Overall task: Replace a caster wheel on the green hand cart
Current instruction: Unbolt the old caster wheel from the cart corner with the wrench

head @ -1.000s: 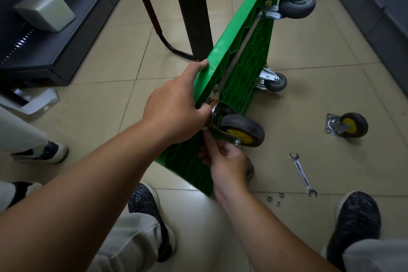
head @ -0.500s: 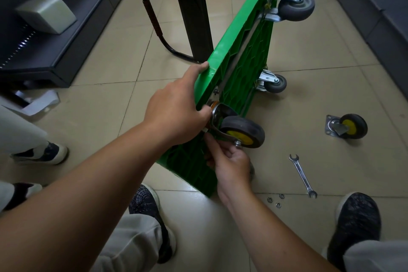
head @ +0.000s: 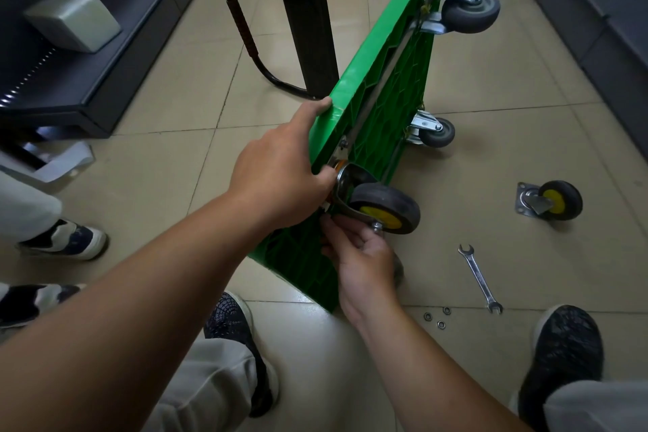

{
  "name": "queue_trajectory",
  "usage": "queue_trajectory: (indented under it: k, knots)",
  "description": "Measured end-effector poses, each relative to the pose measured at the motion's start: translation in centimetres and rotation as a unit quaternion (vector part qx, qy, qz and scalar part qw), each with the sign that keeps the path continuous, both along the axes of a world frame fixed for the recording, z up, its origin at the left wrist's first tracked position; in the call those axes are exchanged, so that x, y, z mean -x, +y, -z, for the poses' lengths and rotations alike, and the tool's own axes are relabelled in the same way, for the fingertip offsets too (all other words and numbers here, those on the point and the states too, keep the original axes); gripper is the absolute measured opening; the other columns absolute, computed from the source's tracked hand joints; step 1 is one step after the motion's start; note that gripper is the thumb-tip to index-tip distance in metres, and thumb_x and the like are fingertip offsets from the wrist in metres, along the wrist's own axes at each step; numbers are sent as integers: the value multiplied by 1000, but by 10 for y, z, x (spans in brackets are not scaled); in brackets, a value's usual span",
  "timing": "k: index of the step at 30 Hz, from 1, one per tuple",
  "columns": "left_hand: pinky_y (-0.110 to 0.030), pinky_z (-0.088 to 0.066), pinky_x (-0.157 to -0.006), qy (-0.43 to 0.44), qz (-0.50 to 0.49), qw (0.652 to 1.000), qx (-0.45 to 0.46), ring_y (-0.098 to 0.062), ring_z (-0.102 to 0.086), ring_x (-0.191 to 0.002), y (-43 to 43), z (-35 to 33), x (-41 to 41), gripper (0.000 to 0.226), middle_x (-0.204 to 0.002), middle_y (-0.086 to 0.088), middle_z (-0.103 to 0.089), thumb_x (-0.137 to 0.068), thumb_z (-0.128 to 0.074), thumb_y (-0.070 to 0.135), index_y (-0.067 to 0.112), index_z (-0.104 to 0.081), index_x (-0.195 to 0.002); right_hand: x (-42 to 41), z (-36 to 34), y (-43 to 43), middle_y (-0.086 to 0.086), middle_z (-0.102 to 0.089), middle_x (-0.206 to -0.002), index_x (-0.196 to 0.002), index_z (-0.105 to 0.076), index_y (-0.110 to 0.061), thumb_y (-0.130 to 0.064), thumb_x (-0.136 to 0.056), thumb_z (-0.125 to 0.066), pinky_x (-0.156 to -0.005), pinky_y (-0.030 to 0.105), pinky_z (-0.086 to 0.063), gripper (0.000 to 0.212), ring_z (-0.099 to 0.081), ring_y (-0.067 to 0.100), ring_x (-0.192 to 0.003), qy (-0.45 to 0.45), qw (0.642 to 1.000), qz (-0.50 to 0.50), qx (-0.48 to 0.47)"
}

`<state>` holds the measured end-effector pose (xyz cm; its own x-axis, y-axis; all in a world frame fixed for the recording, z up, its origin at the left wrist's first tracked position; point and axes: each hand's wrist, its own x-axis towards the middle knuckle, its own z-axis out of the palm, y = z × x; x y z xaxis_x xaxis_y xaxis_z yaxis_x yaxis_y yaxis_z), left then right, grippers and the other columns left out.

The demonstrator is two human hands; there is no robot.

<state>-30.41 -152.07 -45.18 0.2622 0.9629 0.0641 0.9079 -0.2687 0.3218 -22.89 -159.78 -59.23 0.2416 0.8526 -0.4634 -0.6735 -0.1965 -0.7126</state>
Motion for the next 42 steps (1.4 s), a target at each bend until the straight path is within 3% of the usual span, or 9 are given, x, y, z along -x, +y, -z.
queue_trajectory:
  k: [4,7,14,18,22,25,28,32,42]
  knots:
    - [-33,-33,-66,-1,-1,1000,0,-2,-39,-63,0,0,0,78,-83,8,-45,-89,-70,37,47,-28,-155,3,-3,1,7,-80,-92,-87,-80,-15,-42,-69,-89,-76,36,-57,34,-70,18,-79,7,999,-2,48]
    - [-33,-33,-63,-3,1,1000,2,1,-39,-64,0,0,0,78,-76,19,-34,-90,-70,37,47,-28,-155,2,-1,1,5,-74,-76,-75,-79,-17,-52,-65,-89,-67,33,-52,37,-63,16,-68,-22,998,-8,55]
    - [-33,-33,-66,2,0,1000,2,-4,-40,-63,0,-1,0,78,-76,17,-36,-90,-69,37,47,-28,-155,3,6,0,7,-79,-87,-84,-80,-18,-20,-83,-84,-64,19,-53,4,-70,10,-73,-25,1000,11,9]
    - [-34,-34,-60,1,-1,1000,3,-4,-43,-64,0,0,-1,78,-76,16,-36,-91,-69,38,47,-27,-155,4,4,0,6,-80,-93,-86,-82,-26,-11,-86,-80,-70,18,-55,15,-73,11,-81,-15,1000,11,-9]
    - [-34,-37,-68,9,1,1000,-2,-21,-49,-70,0,0,0,79,-90,6,-45,-90,-70,38,47,-27,-155,1,0,3,6,-80,-95,-89,-83,-24,-20,-84,-82,-71,23,-54,7,-72,11,-80,17,1000,11,0]
    - [-33,-33,-58,4,3,1000,-6,-5,-44,-64,1,1,0,79,-78,11,-40,-90,-70,37,47,-27,-155,2,0,3,9,-79,-97,-91,-82,-13,-38,-70,-90,-83,38,-55,34,-69,22,-86,35,999,-5,32]
    - [-25,-32,-53,-2,6,1000,-5,-2,-43,-65,2,3,0,79,-77,19,-35,-90,-70,37,47,-27,-155,2,-2,3,10,-75,-82,-84,-80,-10,-47,-58,-91,-75,35,-53,47,-63,21,-74,26,998,-14,50]
    - [-27,-32,-53,-6,7,1000,-6,-2,-42,-65,1,3,1,78,-77,20,-34,-90,-70,38,47,-27,-155,0,4,3,5,-78,-85,-83,-83,-21,-23,-82,-84,-68,22,-54,3,-68,12,-72,-5,1000,-8,10]
    - [-34,-37,-66,-4,8,1000,-5,-1,-41,-65,2,3,2,77,-77,20,-35,-90,-70,39,47,-28,-155,-2,17,-2,7,-80,-99,-102,-76,-11,-8,-88,-78,-80,27,-58,14,-76,19,-91,10,999,52,7]
